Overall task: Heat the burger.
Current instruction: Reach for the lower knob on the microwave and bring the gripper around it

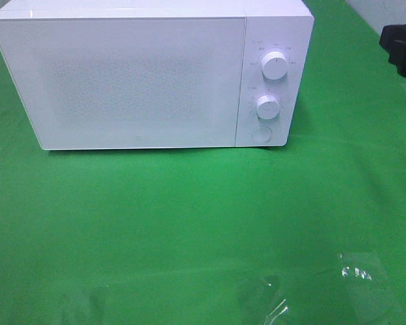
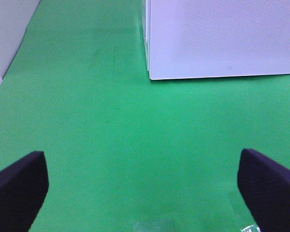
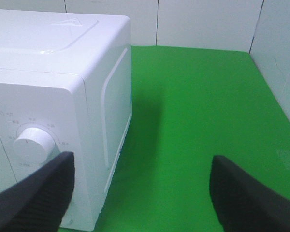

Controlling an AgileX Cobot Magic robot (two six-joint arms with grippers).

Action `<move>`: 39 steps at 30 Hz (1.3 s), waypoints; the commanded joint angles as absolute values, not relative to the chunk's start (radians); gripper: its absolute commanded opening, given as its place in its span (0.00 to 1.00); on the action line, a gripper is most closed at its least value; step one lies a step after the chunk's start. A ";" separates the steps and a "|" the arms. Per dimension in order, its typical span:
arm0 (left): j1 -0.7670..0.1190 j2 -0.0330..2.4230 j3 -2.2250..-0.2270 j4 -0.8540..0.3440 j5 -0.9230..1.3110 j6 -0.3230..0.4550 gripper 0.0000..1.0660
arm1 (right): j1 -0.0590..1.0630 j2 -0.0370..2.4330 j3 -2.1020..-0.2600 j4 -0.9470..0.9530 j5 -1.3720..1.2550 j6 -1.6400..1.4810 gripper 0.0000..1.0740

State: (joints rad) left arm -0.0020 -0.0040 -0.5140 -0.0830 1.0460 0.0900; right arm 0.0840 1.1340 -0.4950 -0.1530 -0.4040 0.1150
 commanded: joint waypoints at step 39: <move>0.002 -0.025 -0.511 -0.082 1.036 0.089 0.94 | 0.815 1.617 -0.424 0.976 -1.142 -0.498 0.68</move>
